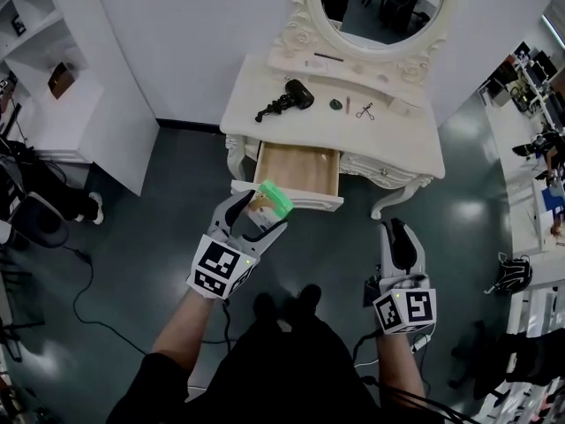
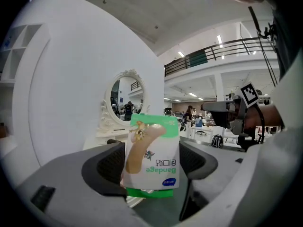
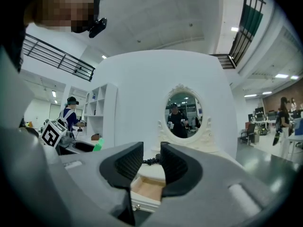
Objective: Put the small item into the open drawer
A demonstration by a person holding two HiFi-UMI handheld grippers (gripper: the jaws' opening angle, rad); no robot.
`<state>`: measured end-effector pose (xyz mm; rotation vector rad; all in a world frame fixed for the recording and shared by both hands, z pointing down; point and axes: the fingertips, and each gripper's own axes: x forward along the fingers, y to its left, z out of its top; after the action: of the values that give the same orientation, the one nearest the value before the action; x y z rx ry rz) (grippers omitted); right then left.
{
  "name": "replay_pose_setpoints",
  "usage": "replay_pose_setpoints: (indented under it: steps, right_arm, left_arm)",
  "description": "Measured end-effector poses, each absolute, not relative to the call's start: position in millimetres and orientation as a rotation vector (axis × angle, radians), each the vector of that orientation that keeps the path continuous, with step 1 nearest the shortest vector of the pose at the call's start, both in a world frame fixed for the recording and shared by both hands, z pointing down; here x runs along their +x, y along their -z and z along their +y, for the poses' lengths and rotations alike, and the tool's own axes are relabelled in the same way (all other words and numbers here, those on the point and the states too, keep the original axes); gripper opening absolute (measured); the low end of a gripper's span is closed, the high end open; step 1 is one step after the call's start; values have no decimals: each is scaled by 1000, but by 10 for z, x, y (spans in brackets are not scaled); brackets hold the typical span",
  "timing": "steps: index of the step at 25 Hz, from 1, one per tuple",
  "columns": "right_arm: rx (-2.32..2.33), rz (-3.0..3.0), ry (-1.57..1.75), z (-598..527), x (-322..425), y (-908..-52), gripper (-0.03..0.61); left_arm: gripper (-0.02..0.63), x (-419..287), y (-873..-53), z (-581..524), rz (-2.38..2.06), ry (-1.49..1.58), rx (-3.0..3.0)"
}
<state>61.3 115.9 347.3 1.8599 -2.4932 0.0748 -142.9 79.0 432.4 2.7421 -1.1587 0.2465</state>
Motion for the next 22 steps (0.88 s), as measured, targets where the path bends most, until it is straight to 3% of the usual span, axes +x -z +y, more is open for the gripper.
replay_pose_setpoints:
  steps: [12,22]
  right_arm:
    - [1757,-2653,-122,617,447,-3556,104]
    - [1750,-2733,-171,31,1095,-3553,100]
  left_arm:
    - [347,-1498,-4340,488,-1263,-334,2710]
    - [347,-966,-4300,27,-1327,-445,2696]
